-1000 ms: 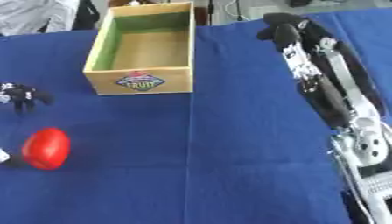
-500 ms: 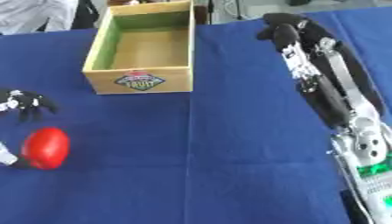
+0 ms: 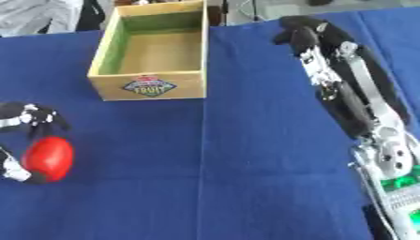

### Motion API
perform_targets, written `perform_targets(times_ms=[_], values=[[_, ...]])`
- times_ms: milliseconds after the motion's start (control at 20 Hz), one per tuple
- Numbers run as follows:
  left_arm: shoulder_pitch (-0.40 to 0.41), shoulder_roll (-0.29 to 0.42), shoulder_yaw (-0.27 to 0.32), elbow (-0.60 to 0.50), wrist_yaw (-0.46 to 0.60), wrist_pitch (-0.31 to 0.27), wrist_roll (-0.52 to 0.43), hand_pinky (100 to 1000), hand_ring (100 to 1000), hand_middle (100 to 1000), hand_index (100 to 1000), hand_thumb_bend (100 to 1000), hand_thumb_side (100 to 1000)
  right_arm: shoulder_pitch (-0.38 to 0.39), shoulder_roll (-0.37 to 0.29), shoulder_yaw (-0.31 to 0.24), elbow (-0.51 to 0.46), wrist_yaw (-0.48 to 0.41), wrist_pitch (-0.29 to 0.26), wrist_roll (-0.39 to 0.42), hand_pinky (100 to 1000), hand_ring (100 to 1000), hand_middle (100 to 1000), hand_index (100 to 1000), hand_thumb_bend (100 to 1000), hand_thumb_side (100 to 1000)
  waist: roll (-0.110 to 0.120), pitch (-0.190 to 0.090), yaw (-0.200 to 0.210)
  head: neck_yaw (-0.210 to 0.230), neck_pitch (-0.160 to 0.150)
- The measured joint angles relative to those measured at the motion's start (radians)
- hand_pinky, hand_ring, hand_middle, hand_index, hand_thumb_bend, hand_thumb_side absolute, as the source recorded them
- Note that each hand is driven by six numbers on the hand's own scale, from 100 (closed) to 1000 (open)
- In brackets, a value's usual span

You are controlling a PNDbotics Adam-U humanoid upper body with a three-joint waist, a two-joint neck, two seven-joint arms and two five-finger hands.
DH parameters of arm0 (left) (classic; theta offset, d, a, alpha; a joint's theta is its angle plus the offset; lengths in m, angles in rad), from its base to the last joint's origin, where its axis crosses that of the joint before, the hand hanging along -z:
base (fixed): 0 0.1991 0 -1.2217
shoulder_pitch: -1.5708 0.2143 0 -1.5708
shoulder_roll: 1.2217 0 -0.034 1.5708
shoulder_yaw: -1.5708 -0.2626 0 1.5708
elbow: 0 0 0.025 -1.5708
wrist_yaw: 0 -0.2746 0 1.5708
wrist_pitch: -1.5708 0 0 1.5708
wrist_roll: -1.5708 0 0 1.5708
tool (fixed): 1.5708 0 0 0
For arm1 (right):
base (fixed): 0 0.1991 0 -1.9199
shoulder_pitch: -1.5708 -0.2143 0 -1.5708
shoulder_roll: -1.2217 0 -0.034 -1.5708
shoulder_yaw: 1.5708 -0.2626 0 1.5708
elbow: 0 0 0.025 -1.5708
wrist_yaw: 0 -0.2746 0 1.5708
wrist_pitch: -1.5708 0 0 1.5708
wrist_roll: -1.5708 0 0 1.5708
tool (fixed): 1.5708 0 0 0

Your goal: Pick up objects on the table and place them in the box.

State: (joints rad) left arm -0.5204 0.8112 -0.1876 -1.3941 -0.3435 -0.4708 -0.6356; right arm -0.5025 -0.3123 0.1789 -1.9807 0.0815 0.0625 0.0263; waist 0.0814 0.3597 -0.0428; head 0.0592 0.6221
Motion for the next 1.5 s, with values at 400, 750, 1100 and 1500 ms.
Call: perform_targets(times_ms=[400, 750, 1100, 1500], values=[[-0.008, -0.011, -0.003, 0.010, 0.009, 0.006, -0.006, 224, 410, 497, 754, 663, 400, 0.000, 0.000, 0.000, 0.000, -0.001, 0.002, 0.002, 915, 834, 667, 825, 100, 829, 0.001, 0.002, -0.002, 0.000, 0.000], [-0.009, -0.011, 0.008, 0.009, 0.026, 0.009, -0.009, 100, 310, 415, 684, 440, 378, 0.000, 0.000, 0.000, 0.000, -0.001, 0.004, 0.003, 915, 834, 667, 824, 100, 828, -0.001, 0.002, -0.002, 0.000, 0.000], [-0.009, -0.011, 0.027, -0.005, 0.034, -0.017, 0.017, 100, 249, 354, 583, 310, 404, 0.000, 0.001, 0.000, 0.000, -0.001, 0.007, -0.001, 914, 834, 667, 824, 100, 832, -0.004, 0.001, 0.001, 0.001, 0.000], [-0.013, 0.008, 0.080, -0.087, 0.082, -0.042, 0.042, 100, 246, 357, 561, 265, 444, 0.000, 0.000, 0.000, 0.000, -0.001, 0.004, -0.005, 916, 834, 667, 824, 100, 833, -0.001, -0.002, 0.013, 0.001, 0.001]])
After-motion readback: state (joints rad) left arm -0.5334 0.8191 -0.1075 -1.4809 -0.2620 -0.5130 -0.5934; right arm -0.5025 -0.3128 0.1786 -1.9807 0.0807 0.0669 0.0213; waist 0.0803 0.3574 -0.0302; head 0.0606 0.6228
